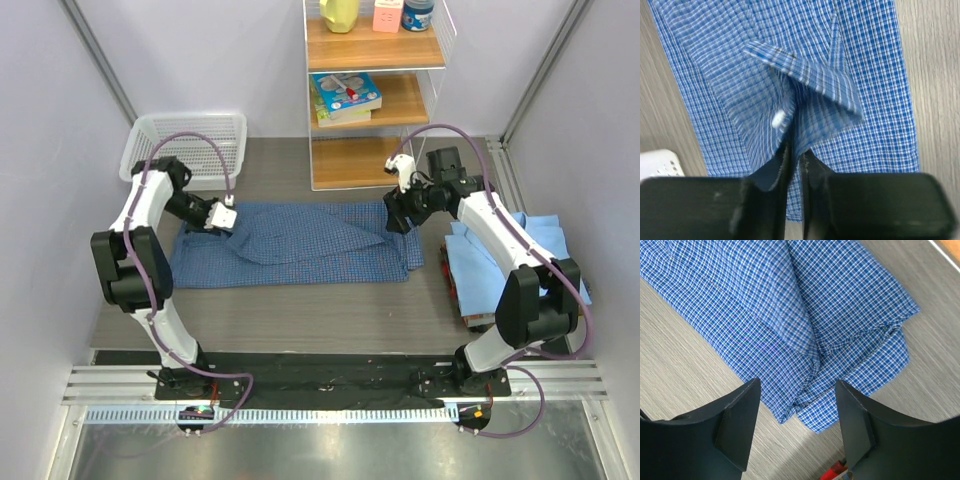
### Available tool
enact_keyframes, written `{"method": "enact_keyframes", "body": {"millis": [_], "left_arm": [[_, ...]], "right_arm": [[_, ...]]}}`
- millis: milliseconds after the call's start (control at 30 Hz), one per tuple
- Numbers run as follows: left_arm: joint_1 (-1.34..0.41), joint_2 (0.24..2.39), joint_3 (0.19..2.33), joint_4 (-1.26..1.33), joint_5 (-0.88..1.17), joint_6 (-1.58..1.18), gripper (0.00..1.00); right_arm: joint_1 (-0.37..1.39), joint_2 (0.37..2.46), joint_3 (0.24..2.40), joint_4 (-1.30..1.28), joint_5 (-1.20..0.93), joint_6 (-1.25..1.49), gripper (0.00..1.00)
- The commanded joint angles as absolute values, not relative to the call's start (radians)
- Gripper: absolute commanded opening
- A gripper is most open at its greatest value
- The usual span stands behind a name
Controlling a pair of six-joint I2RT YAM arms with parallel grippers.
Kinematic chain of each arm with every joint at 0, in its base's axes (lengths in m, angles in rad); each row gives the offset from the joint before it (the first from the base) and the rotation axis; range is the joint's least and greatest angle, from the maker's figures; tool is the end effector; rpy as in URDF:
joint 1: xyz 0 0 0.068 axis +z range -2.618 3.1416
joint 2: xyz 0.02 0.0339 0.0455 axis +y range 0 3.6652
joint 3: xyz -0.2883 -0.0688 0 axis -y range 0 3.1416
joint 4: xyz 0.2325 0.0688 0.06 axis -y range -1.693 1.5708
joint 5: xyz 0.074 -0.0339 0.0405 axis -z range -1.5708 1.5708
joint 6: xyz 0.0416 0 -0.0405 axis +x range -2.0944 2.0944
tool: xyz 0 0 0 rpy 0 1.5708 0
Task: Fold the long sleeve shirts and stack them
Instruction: Fold the shirt
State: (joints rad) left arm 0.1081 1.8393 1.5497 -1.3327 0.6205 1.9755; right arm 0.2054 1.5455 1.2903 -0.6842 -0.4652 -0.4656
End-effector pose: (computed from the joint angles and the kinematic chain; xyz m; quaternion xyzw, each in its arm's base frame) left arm 0.3316 0.0117 0.2749 0.7605 0.5726 -0.1752 0.2511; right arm 0.3079 0.0832 0.3113 -0.3721 0.8498 0.1781 0.3280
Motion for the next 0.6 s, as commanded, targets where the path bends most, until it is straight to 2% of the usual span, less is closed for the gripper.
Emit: {"method": "enact_keyframes", "body": {"millis": [0, 67, 200, 233, 267, 333, 433, 467, 533, 567], "left_arm": [[0.172, 1.839, 1.539, -1.563, 0.617, 2.252, 0.19], [0.234, 1.836, 1.545, -1.534, 0.618, 2.231, 0.27], [0.333, 1.838, 1.607, -1.452, 0.684, 2.087, 0.36], [0.336, 1.83, 1.62, -1.409, 0.713, 1.864, 0.38], [0.333, 1.81, 1.626, -1.364, 0.786, 1.754, 0.45], [0.278, 1.789, 1.621, -1.273, 0.796, 1.525, 0.48], [0.131, 1.758, 1.551, -1.113, 0.64, 1.291, 0.62], [0.095, 1.759, 1.537, -1.1, 0.565, 1.222, 0.63], [0.031, 1.775, 1.487, -1.077, 0.531, 1.218, 0.8], [0.019, 1.776, 1.462, -1.039, 0.508, 1.145, 0.8]], "right_arm": [[0.207, 1.56, 1.324, -0.698, -0.495, -0.465, 0.65], [0.215, 1.569, 1.321, -0.701, -0.492, -0.462, 0.61], [0.27, 1.598, 1.321, -0.695, -0.456, -0.443, 0.56], [0.287, 1.609, 1.33, -0.696, -0.422, -0.44, 0.55], [0.302, 1.633, 1.336, -0.687, -0.408, -0.421, 0.54], [0.342, 1.667, 1.364, -0.672, -0.372, -0.397, 0.52], [0.39, 1.765, 1.428, -0.669, -0.335, -0.351, 0.48], [0.397, 1.79, 1.445, -0.667, -0.312, -0.339, 0.47], [0.414, 1.853, 1.472, -0.651, -0.304, -0.299, 0.45], [0.419, 1.867, 1.474, -0.637, -0.29, -0.282, 0.45]]}}
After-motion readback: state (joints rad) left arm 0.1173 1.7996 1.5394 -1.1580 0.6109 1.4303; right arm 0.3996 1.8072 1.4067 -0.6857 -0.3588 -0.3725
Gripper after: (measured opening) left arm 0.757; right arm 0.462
